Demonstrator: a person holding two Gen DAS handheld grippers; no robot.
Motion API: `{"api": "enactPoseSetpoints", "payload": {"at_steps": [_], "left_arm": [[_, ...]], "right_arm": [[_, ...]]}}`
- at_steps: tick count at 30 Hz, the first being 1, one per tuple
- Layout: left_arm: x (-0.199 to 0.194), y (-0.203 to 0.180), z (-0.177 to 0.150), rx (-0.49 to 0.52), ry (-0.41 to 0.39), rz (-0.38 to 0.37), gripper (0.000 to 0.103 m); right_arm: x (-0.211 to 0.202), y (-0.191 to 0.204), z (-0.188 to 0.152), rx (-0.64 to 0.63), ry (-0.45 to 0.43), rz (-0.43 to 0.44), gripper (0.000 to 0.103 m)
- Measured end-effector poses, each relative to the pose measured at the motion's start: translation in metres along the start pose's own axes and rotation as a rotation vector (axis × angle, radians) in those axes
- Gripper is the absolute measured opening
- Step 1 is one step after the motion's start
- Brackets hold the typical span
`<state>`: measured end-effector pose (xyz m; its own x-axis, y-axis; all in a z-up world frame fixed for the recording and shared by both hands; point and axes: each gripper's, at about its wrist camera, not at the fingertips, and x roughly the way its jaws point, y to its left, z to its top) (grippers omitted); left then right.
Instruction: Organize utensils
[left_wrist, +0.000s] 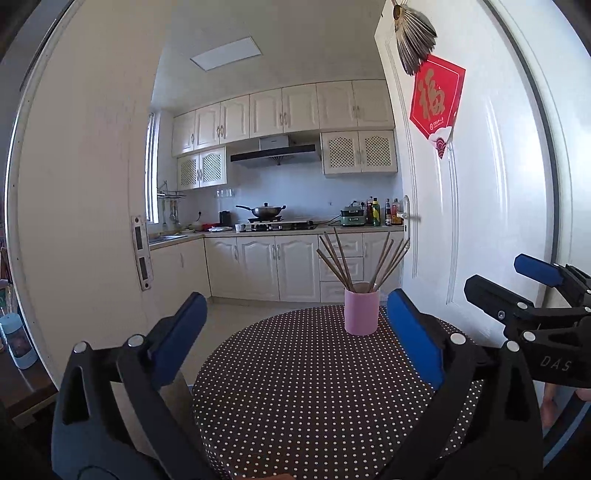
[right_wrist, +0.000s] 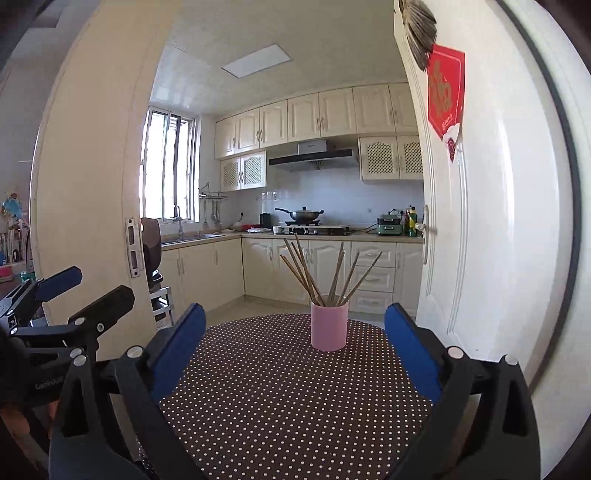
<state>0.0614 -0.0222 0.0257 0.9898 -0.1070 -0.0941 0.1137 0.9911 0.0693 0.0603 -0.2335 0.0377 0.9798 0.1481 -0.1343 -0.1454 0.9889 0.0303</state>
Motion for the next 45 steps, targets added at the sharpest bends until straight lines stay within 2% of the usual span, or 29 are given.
{"api": "enactPoseSetpoints", "payload": {"at_steps": [6,14,21,30,45], "left_arm": [[-0.014,0.003,-0.008,-0.022,0.007,0.009,0.096],[-0.029,0.006,-0.012,-0.035,-0.018,0.028,0.096],[-0.034,0.003,-0.016,-0.020,-0.045,0.065,0.096],[-0.037,0.003,-0.019,-0.026,-0.058,0.066,0.096],[-0.039,0.003,-0.022,-0.020,-0.057,0.074,0.096]], "right_arm": [[-0.020,0.012,-0.008,-0.036,-0.038,-0.036,0.094],[-0.030,0.022,-0.010,-0.065,-0.065,-0.023,0.094],[-0.032,0.027,-0.015,-0.072,-0.073,-0.044,0.094],[-0.037,0.030,-0.019,-0.081,-0.086,-0.076,0.095],[-0.035,0.030,-0.023,-0.053,-0.078,-0.061,0.095]]}}
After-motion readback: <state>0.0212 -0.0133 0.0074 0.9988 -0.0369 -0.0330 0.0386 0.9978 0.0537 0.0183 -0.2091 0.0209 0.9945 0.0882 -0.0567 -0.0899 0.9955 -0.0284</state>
